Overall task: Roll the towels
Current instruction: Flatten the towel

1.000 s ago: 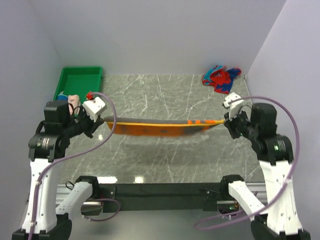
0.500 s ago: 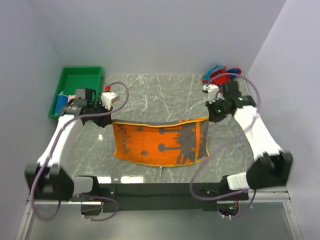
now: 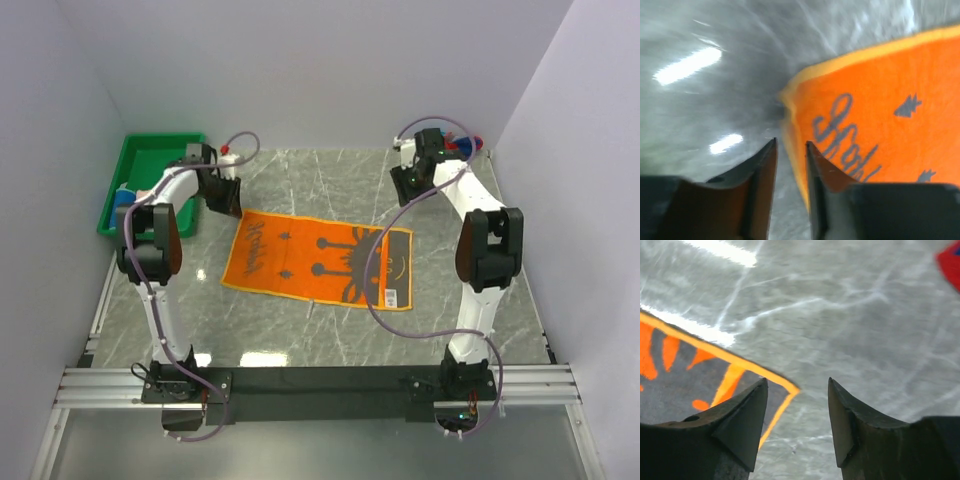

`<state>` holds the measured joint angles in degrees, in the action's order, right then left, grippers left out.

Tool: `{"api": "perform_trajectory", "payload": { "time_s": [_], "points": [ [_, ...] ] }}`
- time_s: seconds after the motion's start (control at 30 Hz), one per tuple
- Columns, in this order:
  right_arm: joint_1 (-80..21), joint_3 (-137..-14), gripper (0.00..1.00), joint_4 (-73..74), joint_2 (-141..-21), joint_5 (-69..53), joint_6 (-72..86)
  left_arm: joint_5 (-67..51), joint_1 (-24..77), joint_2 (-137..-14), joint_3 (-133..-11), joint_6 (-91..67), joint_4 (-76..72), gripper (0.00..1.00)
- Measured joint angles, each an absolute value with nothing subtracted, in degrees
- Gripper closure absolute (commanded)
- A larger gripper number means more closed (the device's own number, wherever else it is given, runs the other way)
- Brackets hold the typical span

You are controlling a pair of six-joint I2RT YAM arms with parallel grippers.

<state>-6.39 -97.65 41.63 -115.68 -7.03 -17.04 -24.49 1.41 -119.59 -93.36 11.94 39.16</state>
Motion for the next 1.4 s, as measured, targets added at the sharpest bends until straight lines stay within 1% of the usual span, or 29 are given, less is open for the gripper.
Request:
{"api": "perform_trajectory", "payload": {
  "time_s": [0.03, 0.13, 0.17, 0.2, 0.23, 0.27, 0.3, 0.33, 0.37, 0.4, 0.43, 0.5, 0.57, 0.7, 0.83, 1.07, 1.4],
  "points": [
    [-5.76, -98.35, 0.41, 41.47, -115.79, -6.46, -16.67, -24.56, 0.64, -119.85, -94.96, 10.7, 39.33, 0.58],
    [-3.46, -98.28, 0.44, 42.22, -114.34, -5.34, -16.34, -24.64, -1.58, -118.87, -96.18, 9.5, 40.6, 0.56],
    [-2.98, -97.78, 0.45, 42.41, -113.67, -5.37, -16.38, -24.51, -2.48, -117.73, -95.37, 9.76, 40.77, 0.57],
    [-2.2, -96.49, 0.49, 43.07, -112.31, -5.5, -16.51, -24.51, -3.16, -116.44, -94.19, 10.09, 41.25, 0.58],
    [-1.78, -95.35, 0.51, 43.88, -111.13, -5.96, -16.6, -24.58, -3.62, -114.61, -92.33, 10.63, 41.52, 0.6],
    [-1.43, -93.65, 0.55, 45.69, -109.23, -7.2, -16.64, -24.67, -3.84, -112.33, -89.84, 11.68, 41.67, 0.62],
    [-1.41, -92.09, 0.62, 46.81, -107.63, -8.1, -16.6, -24.82, -3.88, -109.38, -87.02, 13.13, 42.63, 0.64],
    [-1.58, -89.73, 0.65, 48.12, -105.3, -9.45, -16.64, -25.04, -3.7, -106.37, -84.31, 14.63, 43.68, 0.68],
    [-2.09, -87.26, 0.68, 49.67, -102.91, -10.66, -16.67, -25.1, -3.4, -103.81, -82.21, 16.01, 44.31, 0.7],
    [-2.79, -84.44, 0.75, 50.7, -100.31, -11.49, -16.67, -25.08, -2.98, -100.86, -79.92, 17.61, 45.45, 0.71],
    [-3.55, -82.08, 0.79, 51.46, -98.32, -12.16, -16.67, -25.06, -2.55, -98.48, -78.19, 18.98, 46.24, 0.74],
    [-6.46, -76.34, 0.86, 53.39, -93.69, -13.34, -16.4, -24.67, -1.63, -94.11, -74.37, 21.67, 47.07, 0.76],
    [-9.1, -71.83, 0.9, 54.35, -91.02, -14.11, -16.05, -24.16, -0.93, -91.61, -70.78, 23.33, 47.55, 0.79],
    [-14.09, -63.64, 0.92, 54.54, -89.52, -14.55, -15.35, -22.02, 0.49, -90.37, -64.62, 25.06, 48.29, 0.81],
    [-16.36, -59.09, 0.93, 54.54, -89.6, -14.46, -13.82, -20.18, 3.86, -90.37, -60.8, 25.19, 48.34, 0.83],
    [-18.76, -57.63, 0.93, 52.95, -92.27, -13.82, -12.4, -19.57, 7.29, -90.59, -59.29, 22.7, 46.52, 0.84],
    [-19.2, -57.63, 0.94, 51.48, -99.57, -9.19, -11.75, -16.21, 7.7, -93.73, -56.8, 19.05, 43.51, 0.87]
  ]
}}
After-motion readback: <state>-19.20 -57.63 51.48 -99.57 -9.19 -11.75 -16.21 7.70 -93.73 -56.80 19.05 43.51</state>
